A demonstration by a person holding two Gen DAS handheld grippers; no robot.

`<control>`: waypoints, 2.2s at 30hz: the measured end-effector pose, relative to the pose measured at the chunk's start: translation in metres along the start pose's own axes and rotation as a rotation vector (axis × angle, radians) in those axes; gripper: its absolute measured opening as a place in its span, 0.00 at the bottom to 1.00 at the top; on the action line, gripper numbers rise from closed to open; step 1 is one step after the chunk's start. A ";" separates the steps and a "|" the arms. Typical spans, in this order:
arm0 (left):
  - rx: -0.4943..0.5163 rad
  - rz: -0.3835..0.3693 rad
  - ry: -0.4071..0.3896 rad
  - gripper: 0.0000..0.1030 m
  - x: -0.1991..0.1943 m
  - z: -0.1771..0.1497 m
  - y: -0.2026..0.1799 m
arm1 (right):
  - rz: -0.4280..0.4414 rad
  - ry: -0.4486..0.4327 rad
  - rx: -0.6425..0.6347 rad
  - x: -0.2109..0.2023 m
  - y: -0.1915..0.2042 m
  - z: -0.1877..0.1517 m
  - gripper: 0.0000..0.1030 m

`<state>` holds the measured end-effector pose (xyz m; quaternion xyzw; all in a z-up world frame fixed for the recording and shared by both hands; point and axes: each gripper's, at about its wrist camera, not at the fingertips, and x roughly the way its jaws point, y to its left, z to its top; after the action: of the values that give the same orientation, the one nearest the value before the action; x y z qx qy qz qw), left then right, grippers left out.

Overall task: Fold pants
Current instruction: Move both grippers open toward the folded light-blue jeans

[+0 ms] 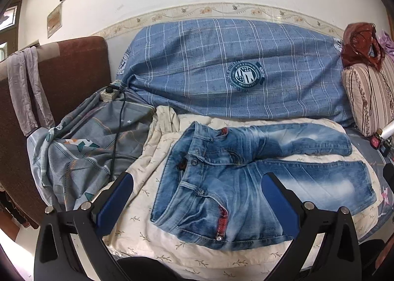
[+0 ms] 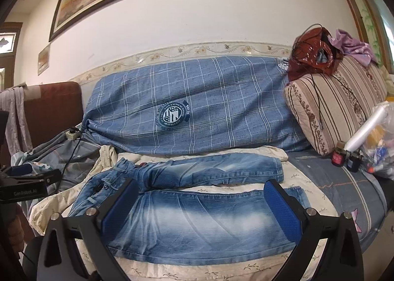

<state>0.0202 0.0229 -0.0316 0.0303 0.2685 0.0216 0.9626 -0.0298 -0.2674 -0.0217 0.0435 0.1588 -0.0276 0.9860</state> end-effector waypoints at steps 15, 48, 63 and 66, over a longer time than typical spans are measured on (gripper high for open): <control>-0.076 0.056 -0.044 1.00 -0.003 0.008 0.039 | 0.016 0.022 -0.032 0.004 0.014 0.001 1.00; -0.031 0.037 0.057 1.00 0.038 -0.007 0.024 | -0.067 0.217 -0.029 0.056 0.013 -0.011 1.00; -0.005 0.032 0.052 1.00 0.032 -0.006 0.014 | -0.192 0.246 -0.086 0.049 0.018 0.008 1.00; -0.005 0.031 0.052 1.00 0.031 -0.005 0.014 | -0.172 0.229 -0.083 0.044 0.019 0.012 1.00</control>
<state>0.0437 0.0386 -0.0514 0.0313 0.2931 0.0380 0.9548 0.0173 -0.2509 -0.0233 -0.0082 0.2746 -0.1004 0.9563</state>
